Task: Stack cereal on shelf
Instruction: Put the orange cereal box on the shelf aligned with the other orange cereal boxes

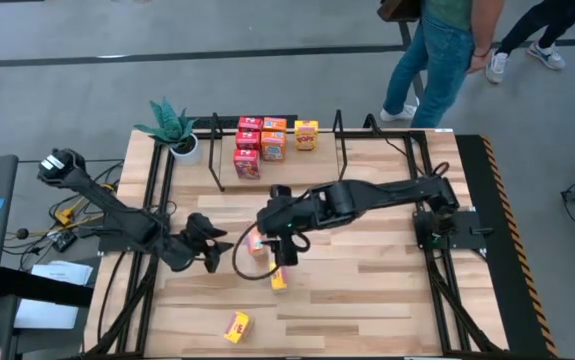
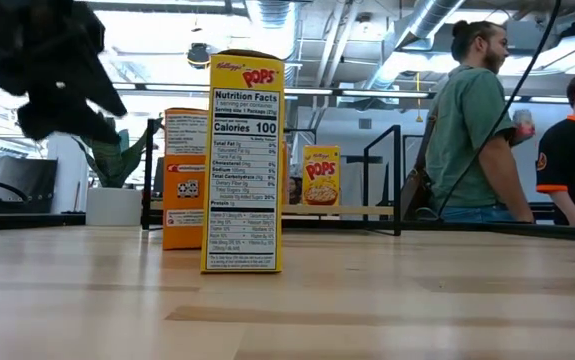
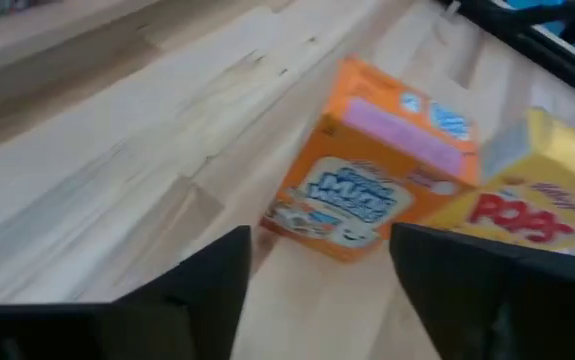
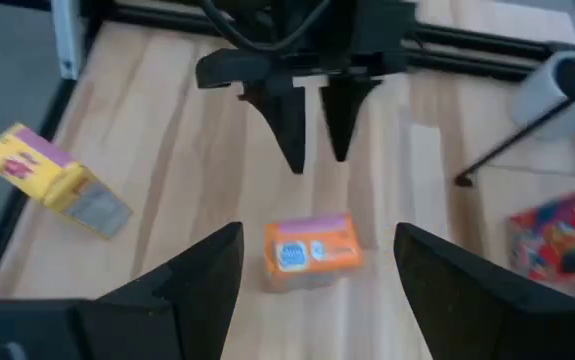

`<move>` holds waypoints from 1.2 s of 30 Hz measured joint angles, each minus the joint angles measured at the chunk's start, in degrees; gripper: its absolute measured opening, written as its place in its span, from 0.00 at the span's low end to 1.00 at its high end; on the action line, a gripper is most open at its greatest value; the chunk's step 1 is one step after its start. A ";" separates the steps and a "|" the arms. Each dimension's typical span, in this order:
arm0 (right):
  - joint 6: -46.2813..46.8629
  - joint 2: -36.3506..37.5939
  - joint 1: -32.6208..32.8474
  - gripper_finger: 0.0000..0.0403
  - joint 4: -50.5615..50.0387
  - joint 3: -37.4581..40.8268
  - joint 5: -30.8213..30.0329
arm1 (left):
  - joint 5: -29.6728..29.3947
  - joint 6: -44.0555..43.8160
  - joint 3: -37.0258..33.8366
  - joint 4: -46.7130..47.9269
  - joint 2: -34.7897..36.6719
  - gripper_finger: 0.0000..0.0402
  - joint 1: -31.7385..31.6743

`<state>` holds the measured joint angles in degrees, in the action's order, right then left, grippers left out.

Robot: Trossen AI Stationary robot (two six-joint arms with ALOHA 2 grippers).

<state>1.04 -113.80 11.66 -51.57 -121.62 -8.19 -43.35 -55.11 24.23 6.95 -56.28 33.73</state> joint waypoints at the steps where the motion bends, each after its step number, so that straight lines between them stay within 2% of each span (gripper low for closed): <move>1: 0.34 0.38 0.00 0.71 -0.27 0.08 -0.46 | 0.00 0.10 -1.08 -2.18 -0.78 0.52 -0.49; 4: 0.52 1.28 0.23 0.71 -0.08 0.03 -1.04 | 0.85 0.03 -2.76 -4.74 -2.81 0.39 -2.27; 9: 1.61 2.04 0.13 0.71 -1.61 0.08 -1.13 | 7.20 3.65 -2.73 -10.23 -8.07 0.18 -4.38; 14: 2.09 2.04 -0.07 0.71 -2.59 0.08 -1.36 | 9.67 6.89 -2.71 -18.19 -13.83 0.03 -5.94; 21: 2.63 2.04 -0.15 0.71 -3.49 0.08 -1.37 | 13.92 7.57 -2.71 -28.73 -21.74 0.01 -9.72; 28: 5.24 2.04 -0.13 0.71 -5.98 0.08 -1.35 | 22.04 9.82 -2.65 -43.37 -28.91 0.00 -14.02; 36: 14.38 2.04 -0.01 0.71 -12.43 0.10 -5.08 | 24.71 10.69 1.41 -45.59 -34.54 0.00 -17.67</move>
<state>15.42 -111.77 11.65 -64.00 -121.51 -13.28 -18.64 -44.43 25.64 -38.64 -90.82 16.05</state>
